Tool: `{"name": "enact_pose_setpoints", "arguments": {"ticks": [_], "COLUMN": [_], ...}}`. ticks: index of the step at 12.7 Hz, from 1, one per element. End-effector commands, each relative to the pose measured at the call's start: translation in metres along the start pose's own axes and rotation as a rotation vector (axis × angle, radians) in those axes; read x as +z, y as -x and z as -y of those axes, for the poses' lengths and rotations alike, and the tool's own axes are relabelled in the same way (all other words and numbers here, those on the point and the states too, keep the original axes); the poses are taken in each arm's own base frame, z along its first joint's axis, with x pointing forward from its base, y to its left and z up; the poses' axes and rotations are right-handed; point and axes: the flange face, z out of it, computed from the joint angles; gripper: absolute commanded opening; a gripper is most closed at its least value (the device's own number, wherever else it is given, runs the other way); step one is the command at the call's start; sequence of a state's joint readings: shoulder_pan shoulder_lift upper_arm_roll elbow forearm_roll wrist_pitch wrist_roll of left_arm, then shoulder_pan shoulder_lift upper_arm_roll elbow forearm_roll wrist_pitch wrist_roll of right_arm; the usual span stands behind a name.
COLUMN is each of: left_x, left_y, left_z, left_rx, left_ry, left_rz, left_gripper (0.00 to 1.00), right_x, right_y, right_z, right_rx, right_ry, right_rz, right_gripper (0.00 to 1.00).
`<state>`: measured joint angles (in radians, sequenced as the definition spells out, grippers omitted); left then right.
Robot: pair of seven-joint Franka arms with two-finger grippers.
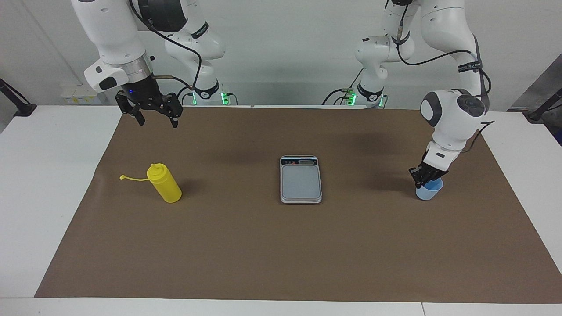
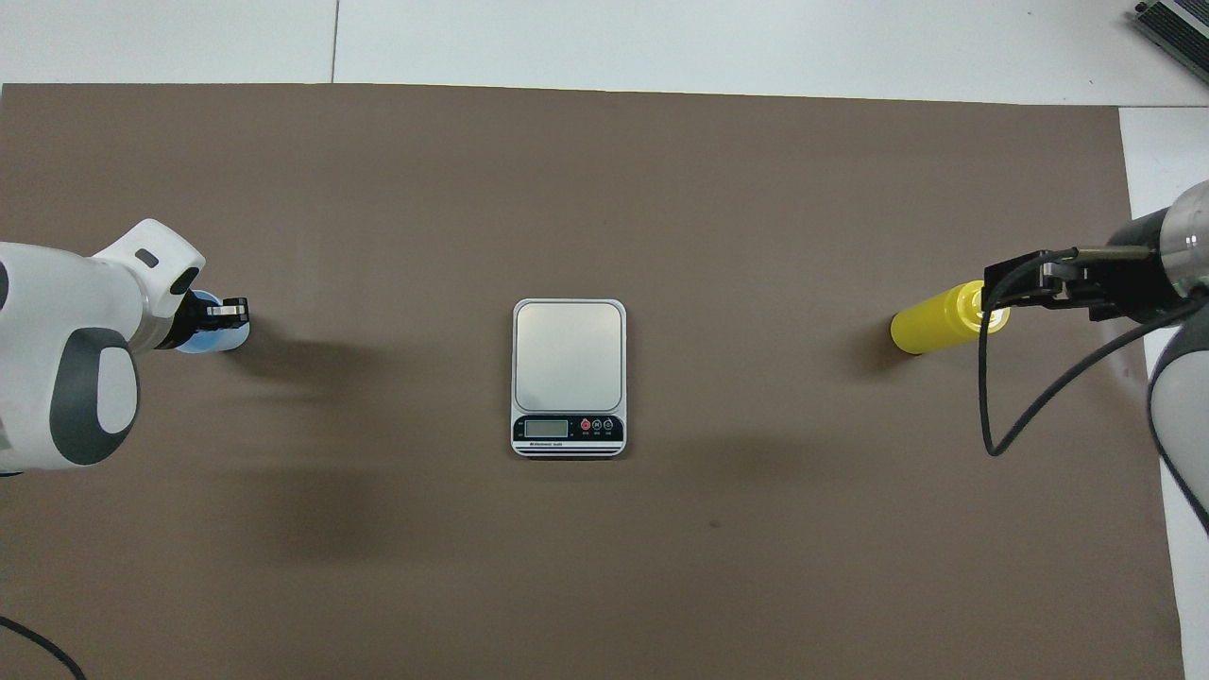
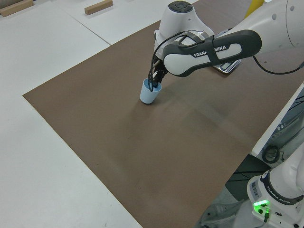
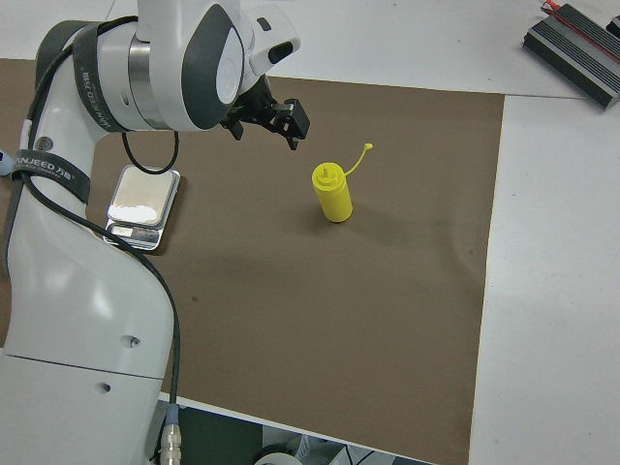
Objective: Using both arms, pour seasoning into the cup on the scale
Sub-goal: 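Carry the blue cup with the left gripper toward the scale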
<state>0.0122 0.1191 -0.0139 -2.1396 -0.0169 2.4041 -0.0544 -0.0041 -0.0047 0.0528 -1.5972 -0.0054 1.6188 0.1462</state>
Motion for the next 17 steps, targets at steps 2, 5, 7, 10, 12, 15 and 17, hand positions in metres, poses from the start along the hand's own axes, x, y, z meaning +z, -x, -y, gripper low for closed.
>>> {"name": "enact_pose_setpoints", "arguments": {"ticks": [2, 5, 7, 10, 12, 15, 17], "left_x": [-0.002, -0.027, -0.035, -0.053, -0.063, -0.068, -0.071], "left_y": [-0.013, -0.03, -0.026, -0.011, -0.002, 0.02, 0.038], "left_z": [-0.018, -0.07, -0.117, -0.185, -0.217, -0.256, -0.28], "left_rx": [-0.02, -0.149, -0.177, -0.29, -0.321, -0.387, -0.425], "left_ry": [0.014, 0.013, -0.07, -0.164, -0.182, -0.201, -0.228], "left_rz": [0.018, 0.06, 0.057, 0.043, 0.044, 0.043, 0.04], "left_gripper": [0.0, 0.0, 0.0, 0.0, 0.0, 0.0, 0.0], "right_x": [-0.001, 0.0, 0.0, 0.0, 0.0, 0.0, 0.0], "right_y": [0.006, 0.006, 0.006, 0.006, 0.006, 0.006, 0.006], "right_z": [-0.001, -0.001, -0.001, -0.001, -0.001, -0.001, -0.001], "right_rx": [0.011, 0.011, 0.011, 0.011, 0.011, 0.011, 0.011], "right_ry": [-0.014, -0.013, -0.013, -0.013, -0.013, -0.013, -0.013], "right_rz": [-0.002, -0.001, -0.001, -0.001, -0.001, -0.001, -0.001], "right_gripper": [1.0, 1.0, 1.0, 1.0, 1.0, 1.0, 1.0]}}
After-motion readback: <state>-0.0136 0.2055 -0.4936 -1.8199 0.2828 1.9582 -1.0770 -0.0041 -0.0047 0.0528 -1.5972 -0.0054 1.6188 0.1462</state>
